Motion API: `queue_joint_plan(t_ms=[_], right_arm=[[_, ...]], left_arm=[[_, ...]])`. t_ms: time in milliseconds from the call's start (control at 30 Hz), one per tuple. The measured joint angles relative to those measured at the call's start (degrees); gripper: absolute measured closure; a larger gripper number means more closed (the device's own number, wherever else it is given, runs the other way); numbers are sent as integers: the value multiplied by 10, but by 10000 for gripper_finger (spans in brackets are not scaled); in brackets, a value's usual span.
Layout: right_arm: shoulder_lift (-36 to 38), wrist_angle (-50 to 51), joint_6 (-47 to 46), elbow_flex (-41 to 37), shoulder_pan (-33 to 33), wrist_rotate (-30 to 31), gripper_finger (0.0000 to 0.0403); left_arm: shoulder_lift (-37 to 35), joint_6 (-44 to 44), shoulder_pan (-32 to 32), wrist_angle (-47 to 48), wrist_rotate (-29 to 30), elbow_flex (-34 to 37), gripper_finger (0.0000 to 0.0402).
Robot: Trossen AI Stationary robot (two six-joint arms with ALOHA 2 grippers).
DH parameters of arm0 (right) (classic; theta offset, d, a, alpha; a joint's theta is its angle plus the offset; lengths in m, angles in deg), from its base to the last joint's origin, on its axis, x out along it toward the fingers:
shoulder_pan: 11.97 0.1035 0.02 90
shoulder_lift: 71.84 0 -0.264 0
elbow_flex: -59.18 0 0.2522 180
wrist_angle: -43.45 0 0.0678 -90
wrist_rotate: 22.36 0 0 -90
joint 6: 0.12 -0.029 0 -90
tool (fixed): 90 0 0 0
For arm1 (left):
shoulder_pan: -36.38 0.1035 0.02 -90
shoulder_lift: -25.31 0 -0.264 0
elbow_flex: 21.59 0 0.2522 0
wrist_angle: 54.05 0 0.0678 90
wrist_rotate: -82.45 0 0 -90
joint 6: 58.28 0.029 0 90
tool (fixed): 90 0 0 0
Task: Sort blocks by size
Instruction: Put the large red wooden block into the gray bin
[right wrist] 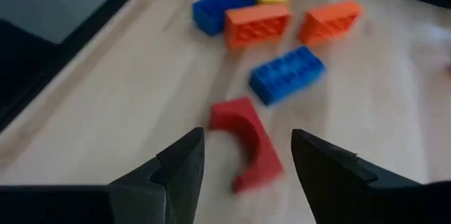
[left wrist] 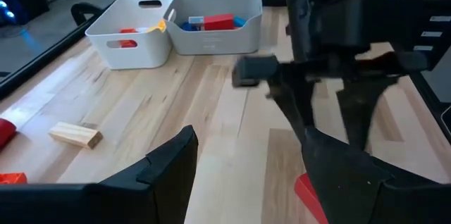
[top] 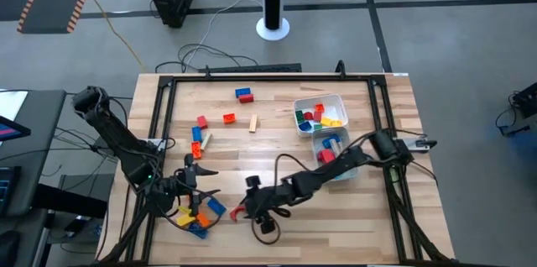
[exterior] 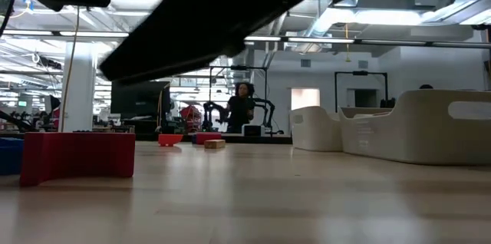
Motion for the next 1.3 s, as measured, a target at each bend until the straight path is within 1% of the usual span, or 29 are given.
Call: queue_joint_plan(t_ms=[100,167,367,533,633,833,867,967,1067,1167,1233,1300], right_arm=[[-30,0,17,33,-13,-30,163],[-49,1,26,49,-20,-39,163],[-89,7,36,61,-30,-42,163],[-90,39,35,62,-31,-42,168],[-90,44,35,62,-33,-43,191],[-88,50,35,62,-35,-42,276],[-88,50,33,62,-35,-42,284],[-88,55,32,62,-35,-41,285],[-77,91,13,62,-39,-22,280],[-52,155,-11,61,-48,5,270],[-30,194,-24,61,-53,37,274],[-4,247,-39,61,-55,83,282]], left_arm=[[0,-2,0,9,0,0,157],[0,-13,0,18,0,0,157],[0,-28,0,31,0,0,157],[0,-32,0,32,-1,0,157],[0,-33,0,32,-1,0,157],[0,-46,0,33,-1,0,157],[0,-50,0,35,-1,0,157],[0,-52,0,35,-1,0,157],[0,-56,0,35,-1,0,157],[0,-60,0,35,1,1,157],[0,-66,0,32,1,3,157],[0,-74,0,35,1,8,157]])
